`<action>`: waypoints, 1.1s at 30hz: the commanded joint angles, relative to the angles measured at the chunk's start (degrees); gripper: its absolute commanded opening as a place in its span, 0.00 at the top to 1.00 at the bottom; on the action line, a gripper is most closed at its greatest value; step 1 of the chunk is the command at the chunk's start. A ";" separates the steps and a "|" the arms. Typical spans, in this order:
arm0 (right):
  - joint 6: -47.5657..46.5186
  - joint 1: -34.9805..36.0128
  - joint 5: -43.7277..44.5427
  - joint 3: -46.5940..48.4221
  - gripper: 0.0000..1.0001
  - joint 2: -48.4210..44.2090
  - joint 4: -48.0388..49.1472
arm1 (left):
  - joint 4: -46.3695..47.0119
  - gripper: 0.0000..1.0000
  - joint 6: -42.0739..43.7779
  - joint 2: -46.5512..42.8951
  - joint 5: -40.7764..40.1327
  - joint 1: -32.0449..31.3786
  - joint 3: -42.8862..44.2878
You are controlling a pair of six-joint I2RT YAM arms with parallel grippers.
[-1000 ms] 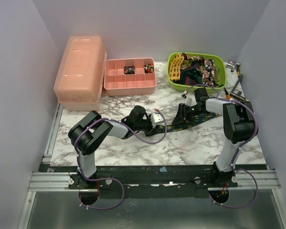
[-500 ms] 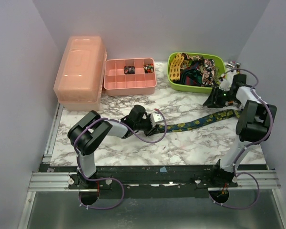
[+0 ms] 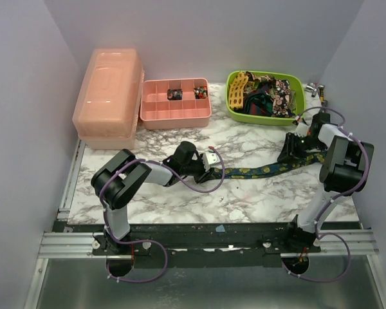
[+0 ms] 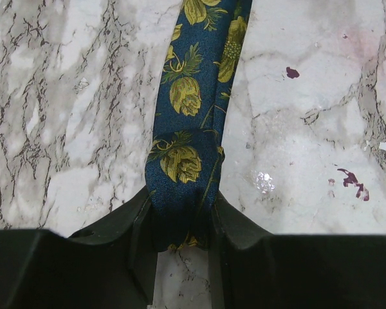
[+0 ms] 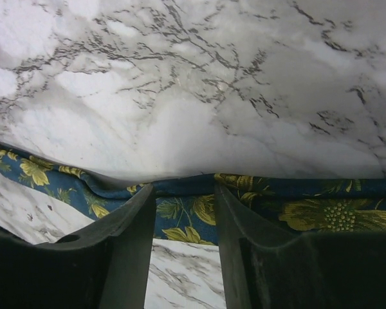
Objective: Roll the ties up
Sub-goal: Roll the tie at the center of the board.
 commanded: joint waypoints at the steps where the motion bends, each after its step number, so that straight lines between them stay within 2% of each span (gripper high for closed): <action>1: -0.48 0.14 -0.63 -0.26 0.53 -2.83 -1.86 | -6.28 0.79 0.99 0.85 -0.89 0.47 -0.60; 6: 5.47 6.39 -13.48 2.97 0.47 -6.78 -3.23 | -6.89 0.78 0.54 1.16 -0.82 0.49 -0.26; 12: 15.16 21.48 -22.88 0.26 0.48 -6.26 1.89 | -7.26 0.77 0.88 1.34 -0.84 0.49 -0.09; 16: 18.18 30.14 -23.49 -1.82 0.55 -4.47 7.49 | -7.70 0.77 1.15 1.89 -0.82 0.64 0.41; 20: 22.19 34.53 -23.72 -3.11 0.63 -1.64 12.49 | -7.88 0.77 1.06 2.05 -0.90 0.58 0.55; 24: 22.38 36.24 -22.14 -4.46 0.67 1.68 13.79 | -7.92 0.76 1.06 1.82 -1.00 0.64 0.46; 29: 20.55 37.05 -15.04 -4.98 0.68 6.21 16.06 | -7.22 0.74 0.71 1.91 -0.50 0.63 0.46; 33: 21.33 37.05 -12.03 -3.61 0.69 9.19 17.14 | -6.67 0.68 0.71 2.08 -0.05 0.62 0.85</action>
